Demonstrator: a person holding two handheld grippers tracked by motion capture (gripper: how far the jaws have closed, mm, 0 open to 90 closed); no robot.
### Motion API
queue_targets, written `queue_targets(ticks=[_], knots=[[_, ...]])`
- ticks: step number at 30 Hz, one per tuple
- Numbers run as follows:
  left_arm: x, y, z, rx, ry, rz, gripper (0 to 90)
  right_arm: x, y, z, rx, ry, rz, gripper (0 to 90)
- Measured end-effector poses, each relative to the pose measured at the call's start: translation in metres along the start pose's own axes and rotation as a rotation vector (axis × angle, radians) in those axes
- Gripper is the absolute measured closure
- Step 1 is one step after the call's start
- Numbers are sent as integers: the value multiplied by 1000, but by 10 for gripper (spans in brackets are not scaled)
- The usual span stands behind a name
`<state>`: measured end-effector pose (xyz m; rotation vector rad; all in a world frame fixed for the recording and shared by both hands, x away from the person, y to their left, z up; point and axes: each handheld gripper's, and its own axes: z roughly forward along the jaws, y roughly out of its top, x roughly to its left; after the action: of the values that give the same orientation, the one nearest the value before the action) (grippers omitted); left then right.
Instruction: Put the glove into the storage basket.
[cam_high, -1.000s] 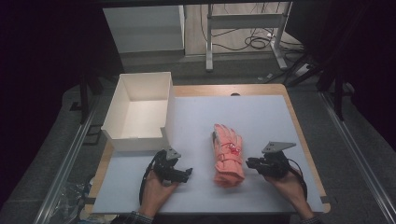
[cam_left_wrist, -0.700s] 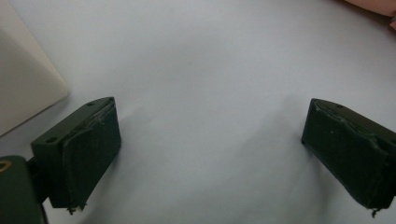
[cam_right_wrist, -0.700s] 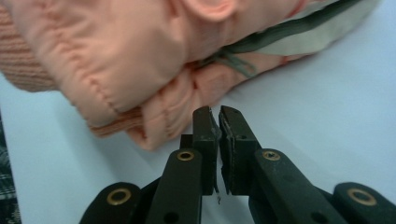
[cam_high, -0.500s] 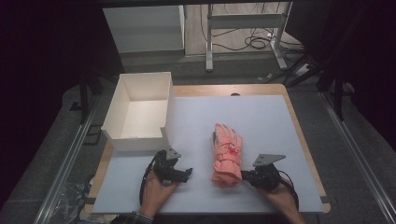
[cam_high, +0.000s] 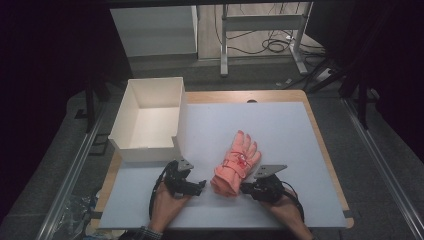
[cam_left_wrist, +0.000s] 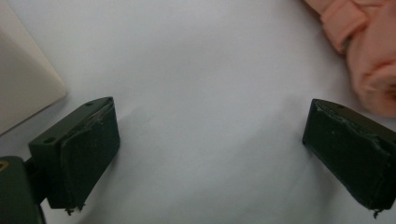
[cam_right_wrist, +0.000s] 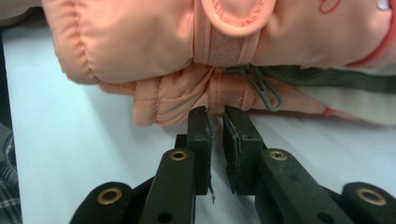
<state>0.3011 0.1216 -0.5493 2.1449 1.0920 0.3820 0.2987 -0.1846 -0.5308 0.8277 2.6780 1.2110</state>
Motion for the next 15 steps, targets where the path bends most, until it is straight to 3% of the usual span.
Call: queue_targets(ticks=[10,15], knots=[[1,0,0,-4,-5,-3,39,7,9,12,6,-10,-27,785],[4,-2,-4,-24,-84,9,71,0,3,0,2,-62,-24,751]])
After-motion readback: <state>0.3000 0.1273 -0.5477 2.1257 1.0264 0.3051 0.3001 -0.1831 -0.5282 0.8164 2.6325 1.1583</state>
